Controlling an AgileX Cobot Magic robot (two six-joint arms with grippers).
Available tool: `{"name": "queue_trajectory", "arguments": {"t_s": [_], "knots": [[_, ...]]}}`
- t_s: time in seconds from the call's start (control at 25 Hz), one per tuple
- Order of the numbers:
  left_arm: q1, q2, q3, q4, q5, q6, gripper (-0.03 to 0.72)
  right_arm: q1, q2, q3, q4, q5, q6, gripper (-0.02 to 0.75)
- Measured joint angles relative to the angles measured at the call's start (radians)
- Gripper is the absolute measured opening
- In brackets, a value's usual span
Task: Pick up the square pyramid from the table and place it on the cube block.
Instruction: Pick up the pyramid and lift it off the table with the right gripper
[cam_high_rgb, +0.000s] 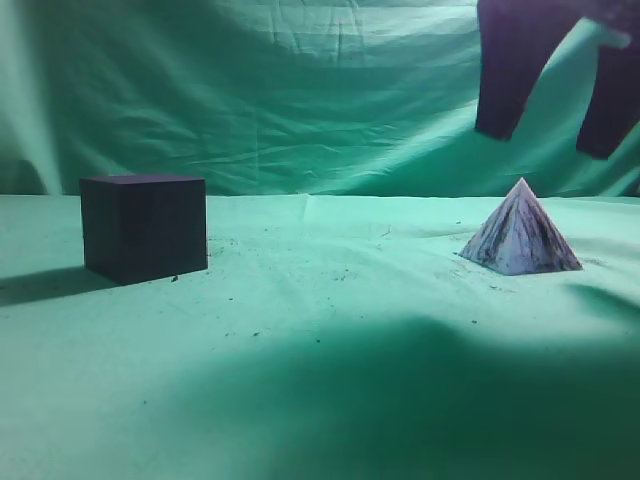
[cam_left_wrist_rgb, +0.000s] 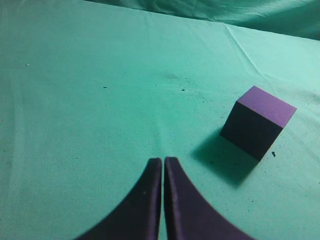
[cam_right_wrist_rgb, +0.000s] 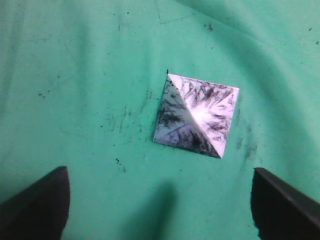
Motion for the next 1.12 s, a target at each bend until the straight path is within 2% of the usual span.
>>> {"name": "queue_trajectory", "arguments": {"t_s": [0.48,0.52,0.64,0.68,0.88,1.0,1.08,1.12], "knots": [[0.0,0.0,0.0,0.0,0.0,0.0,0.0,0.0,0.226,-0.076,0.0,-0.006,-0.008,0.643],[0.0,0.0,0.0,0.0,0.0,0.0,0.0,0.0,0.239,-0.076,0.0,-0.015,-0.008,0.593],[0.0,0.0,0.0,0.0,0.0,0.0,0.0,0.0,0.271,-0.076,-0.015,-0.044,-0.009,0.593],[0.0,0.0,0.0,0.0,0.0,0.0,0.0,0.0,0.276,-0.079,-0.028,-0.049,-0.009,0.543],[0.0,0.0,0.0,0.0,0.0,0.0,0.0,0.008,0.295,-0.091,-0.097,-0.056,-0.001,0.543],[0.0,0.0,0.0,0.0,0.0,0.0,0.0,0.008,0.306,-0.099,-0.148,-0.049,0.022,0.414],[0.0,0.0,0.0,0.0,0.0,0.0,0.0,0.01,0.307,-0.101,-0.167,-0.034,0.04,0.365],[0.0,0.0,0.0,0.0,0.0,0.0,0.0,0.014,0.307,-0.103,-0.181,-0.029,0.042,0.384]]}}
